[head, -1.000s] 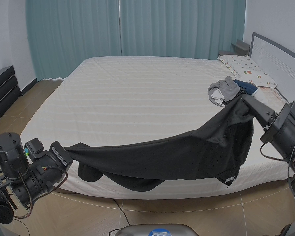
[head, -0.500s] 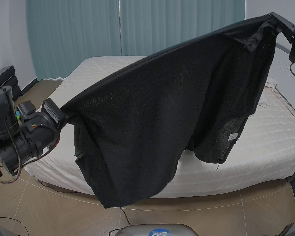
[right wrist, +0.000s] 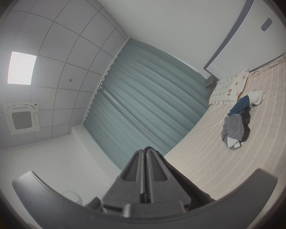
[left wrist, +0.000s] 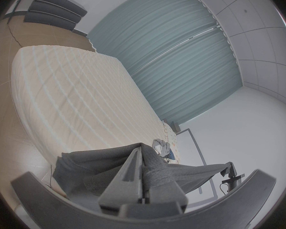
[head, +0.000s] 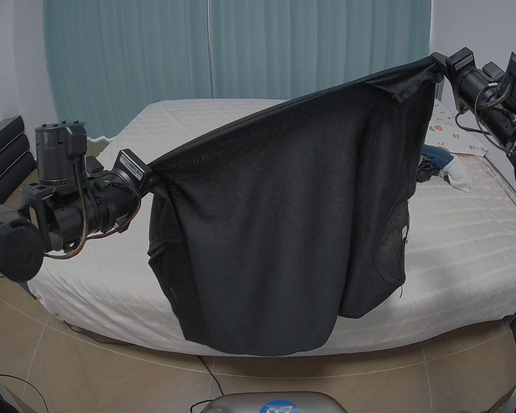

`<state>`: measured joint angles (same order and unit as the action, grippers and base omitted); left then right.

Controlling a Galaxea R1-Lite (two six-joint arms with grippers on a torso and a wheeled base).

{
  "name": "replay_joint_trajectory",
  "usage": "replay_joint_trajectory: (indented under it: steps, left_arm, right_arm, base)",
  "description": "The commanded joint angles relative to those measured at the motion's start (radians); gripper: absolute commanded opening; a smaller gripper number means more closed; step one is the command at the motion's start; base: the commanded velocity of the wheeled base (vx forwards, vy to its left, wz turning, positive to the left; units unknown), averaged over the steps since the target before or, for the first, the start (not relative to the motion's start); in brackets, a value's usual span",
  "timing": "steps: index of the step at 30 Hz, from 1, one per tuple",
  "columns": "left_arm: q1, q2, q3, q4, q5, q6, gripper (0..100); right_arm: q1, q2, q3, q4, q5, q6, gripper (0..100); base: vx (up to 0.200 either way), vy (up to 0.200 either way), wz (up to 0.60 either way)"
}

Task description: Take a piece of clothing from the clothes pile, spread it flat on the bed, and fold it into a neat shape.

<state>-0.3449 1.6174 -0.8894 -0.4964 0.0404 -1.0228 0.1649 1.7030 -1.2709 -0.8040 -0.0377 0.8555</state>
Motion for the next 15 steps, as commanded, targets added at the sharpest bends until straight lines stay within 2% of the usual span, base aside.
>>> replay_joint_trajectory:
  steps: [1, 9, 12, 15]
  left_arm:
    - [0.015, 0.153, -0.086, 0.001, -0.005, -0.003, 0]
    - [0.015, 0.275, -0.189, 0.001, -0.005, -0.003, 0]
    - [0.017, 0.368, -0.258, -0.010, -0.004, -0.002, 0]
    - [0.018, 0.415, -0.273, -0.041, -0.005, -0.003, 0]
  right_arm:
    - [-0.010, 0.132, -0.025, -0.038, -0.010, -0.012, 0]
    - [0.007, 0.181, -0.013, -0.044, -0.030, -0.041, 0]
    - [0.021, 0.259, 0.008, -0.149, -0.061, -0.066, 0]
    - [0.022, 0.311, 0.021, -0.192, -0.076, -0.087, 0]
  base:
    - [0.200, 0.000, 0.00]
    - [0.200, 0.000, 0.00]
    - [0.200, 0.000, 0.00]
    - [0.200, 0.000, 0.00]
